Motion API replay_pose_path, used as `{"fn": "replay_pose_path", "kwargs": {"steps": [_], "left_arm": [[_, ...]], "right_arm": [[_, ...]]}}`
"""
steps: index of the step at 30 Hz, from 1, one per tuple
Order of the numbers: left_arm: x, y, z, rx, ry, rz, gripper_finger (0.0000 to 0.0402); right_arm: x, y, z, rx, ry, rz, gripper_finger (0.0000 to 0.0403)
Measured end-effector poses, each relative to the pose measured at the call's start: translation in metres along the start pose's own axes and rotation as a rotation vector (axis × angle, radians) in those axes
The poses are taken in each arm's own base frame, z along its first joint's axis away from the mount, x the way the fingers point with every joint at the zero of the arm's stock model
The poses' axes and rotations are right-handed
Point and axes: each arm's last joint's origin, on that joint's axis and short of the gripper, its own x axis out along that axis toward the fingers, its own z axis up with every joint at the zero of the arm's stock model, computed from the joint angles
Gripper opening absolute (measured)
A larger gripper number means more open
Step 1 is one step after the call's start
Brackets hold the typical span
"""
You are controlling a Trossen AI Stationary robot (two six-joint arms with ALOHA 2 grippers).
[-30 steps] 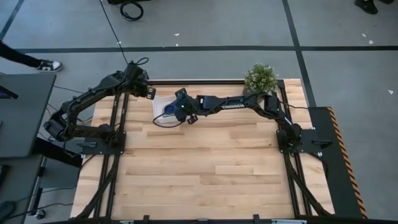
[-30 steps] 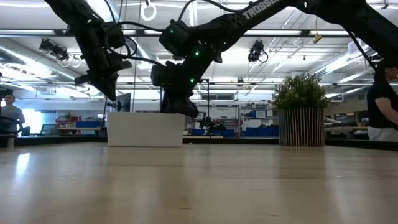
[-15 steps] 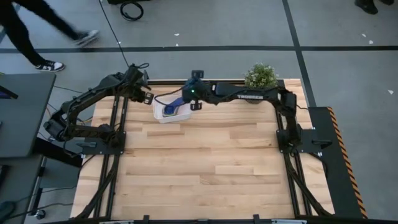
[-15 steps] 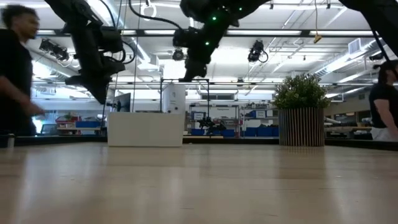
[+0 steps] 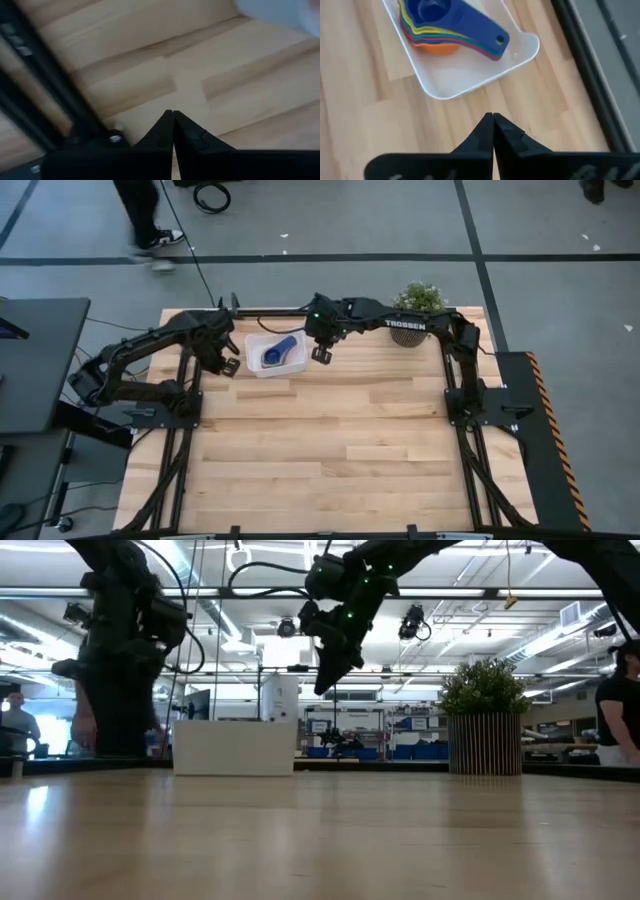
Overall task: Nest measuring cups in basket
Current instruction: Adjust the white bin
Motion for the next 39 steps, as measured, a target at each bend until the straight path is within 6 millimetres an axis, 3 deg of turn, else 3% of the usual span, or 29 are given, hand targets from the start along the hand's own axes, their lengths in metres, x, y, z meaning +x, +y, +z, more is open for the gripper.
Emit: {"fn": "replay_pose_path", "kwargs": {"steps": [10, 19, 27, 33, 39], "left_arm": [[-0.014, -0.012, -0.02, -0.01, -0.08, -0.079, 0.0014], [-0.032, -0.008, -0.045, -0.107, -0.159, -0.156, 0.0014], [-0.045, -0.002, -0.065, -0.169, -0.236, -0.258, 0.0014], [-0.05, 0.002, -0.073, -0.184, -0.275, -0.293, 0.0014], [-0.05, 0.002, -0.073, -0.183, -0.278, -0.296, 0.0014]], "right_arm": [[0.034, 0.009, -0.032, 0.039, 0.07, 0.088, 0.0002], [0.052, 0.011, -0.033, 0.085, -0.099, 0.111, 0.0001], [0.063, 0.011, -0.045, 0.079, -0.086, 0.077, 0.0001], [0.068, 0.011, -0.048, 0.078, -0.128, 0.079, 0.0], [0.093, 0.011, -0.042, 0.11, -0.166, 0.119, 0.0]]}}
